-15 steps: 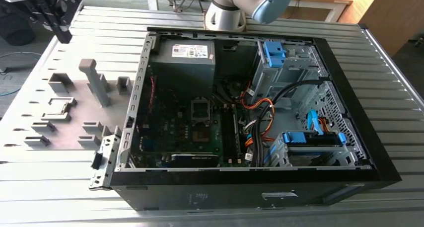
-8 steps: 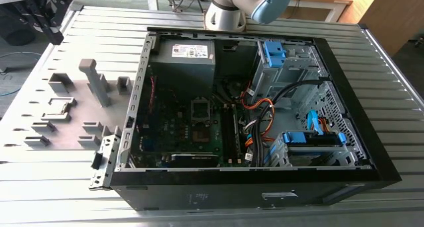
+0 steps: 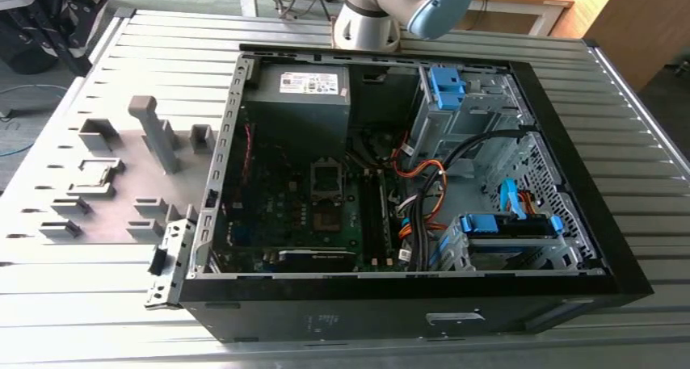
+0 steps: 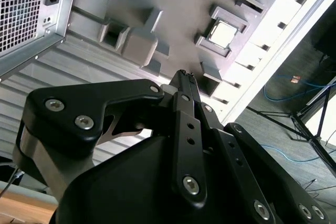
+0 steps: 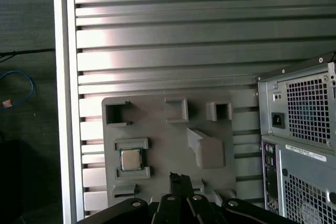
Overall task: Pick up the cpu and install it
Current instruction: 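Reach for the cpu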
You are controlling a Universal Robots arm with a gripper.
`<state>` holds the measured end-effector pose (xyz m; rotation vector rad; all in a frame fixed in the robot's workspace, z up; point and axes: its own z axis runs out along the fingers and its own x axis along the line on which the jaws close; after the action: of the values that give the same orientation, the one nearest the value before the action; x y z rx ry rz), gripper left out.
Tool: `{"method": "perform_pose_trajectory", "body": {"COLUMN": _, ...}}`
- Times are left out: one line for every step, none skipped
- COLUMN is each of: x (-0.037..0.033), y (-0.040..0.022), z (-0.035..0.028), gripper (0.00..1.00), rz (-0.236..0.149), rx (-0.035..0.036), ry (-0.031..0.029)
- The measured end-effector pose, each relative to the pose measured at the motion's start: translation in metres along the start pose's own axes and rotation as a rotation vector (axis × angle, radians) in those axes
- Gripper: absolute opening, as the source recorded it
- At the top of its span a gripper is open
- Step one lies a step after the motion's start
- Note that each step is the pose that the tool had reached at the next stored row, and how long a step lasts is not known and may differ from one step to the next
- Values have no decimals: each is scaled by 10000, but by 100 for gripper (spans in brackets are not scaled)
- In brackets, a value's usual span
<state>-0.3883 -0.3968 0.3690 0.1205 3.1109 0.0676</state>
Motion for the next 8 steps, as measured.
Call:
{"method": "perform_pose_trajectory", "body": {"x": 9, "y": -1, "z": 4, "gripper": 11, "rz": 0, "rx": 0, "ry": 0}}
{"method": "perform_pose_trajectory", "body": {"x": 15, "y": -2, "z": 7, "gripper": 11, "rz": 0, "rx": -1, "ry": -1}}
{"method": "perform_pose_trajectory", "body": {"x": 16, "y": -2, "z": 7, "gripper": 11, "rz": -1, "rx": -1, "ry": -1}}
{"method": "perform_pose_trajectory", "body": {"x": 16, "y": -2, "z": 7, "gripper": 11, "rz": -1, "rx": -1, "ry": -1}}
{"method": "perform_pose_trajectory", "body": {"x": 17, "y": -2, "z": 7, "gripper": 11, "rz": -1, "rx": 0, "ry": 0}}
{"method": "perform_pose_trajectory", "body": {"x": 18, "y": -1, "z": 6, "gripper": 11, "rz": 0, "rx": 1, "ry": 1}}
{"method": "perform_pose_trajectory", "body": {"x": 18, "y": -2, "z": 6, "gripper": 11, "rz": 0, "rx": 0, "ry": 1}}
{"method": "perform_pose_trajectory", "body": {"x": 18, "y": -2, "z": 7, "gripper": 11, "rz": 0, "rx": 0, "ry": 1}}
